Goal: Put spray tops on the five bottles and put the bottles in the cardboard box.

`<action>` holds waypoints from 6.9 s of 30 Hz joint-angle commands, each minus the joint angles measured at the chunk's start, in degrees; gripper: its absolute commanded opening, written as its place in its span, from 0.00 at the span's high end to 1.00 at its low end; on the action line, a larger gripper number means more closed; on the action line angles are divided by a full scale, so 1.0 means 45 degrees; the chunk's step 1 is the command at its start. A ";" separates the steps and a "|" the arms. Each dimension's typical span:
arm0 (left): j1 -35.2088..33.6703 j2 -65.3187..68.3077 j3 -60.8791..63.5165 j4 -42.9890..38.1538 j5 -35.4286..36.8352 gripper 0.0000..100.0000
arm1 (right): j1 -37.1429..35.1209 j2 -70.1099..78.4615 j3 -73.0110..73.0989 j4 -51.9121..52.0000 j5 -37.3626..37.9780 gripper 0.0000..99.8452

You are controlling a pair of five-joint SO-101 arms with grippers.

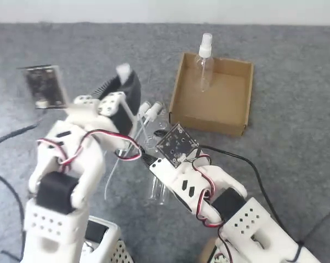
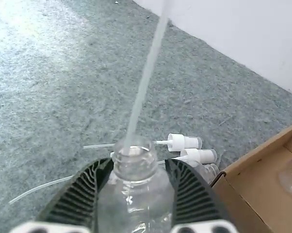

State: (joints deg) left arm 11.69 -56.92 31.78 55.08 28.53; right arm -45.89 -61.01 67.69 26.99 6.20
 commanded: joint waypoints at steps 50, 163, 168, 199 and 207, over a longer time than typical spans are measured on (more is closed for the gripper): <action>0.1133 -0.4962 0.6926 -0.0742 -0.1621 0.99 | 0.0752 -0.0537 0.2383 -0.6613 -0.1426 0.99; -0.3946 -0.6935 0.9524 -0.3341 -0.2247 0.70 | 0.9954 1.5658 -1.0198 -1.2161 0.0684 0.99; -0.3556 -0.7013 0.9700 -0.3380 -0.2286 0.70 | 0.9973 1.7299 -1.0667 -1.3314 0.0703 0.99; -0.3360 -0.7013 0.9719 -0.3321 -0.2286 0.70 | 0.9993 1.8862 -1.1468 -1.3548 -0.0449 0.99; -0.3341 -0.7013 0.9719 -0.3321 -0.2286 0.70 | 0.9973 1.9897 -1.1487 -1.4623 0.0703 0.99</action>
State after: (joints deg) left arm -3.60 -88.66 75.74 41.36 18.33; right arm -1.58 28.22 18.37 -34.81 7.08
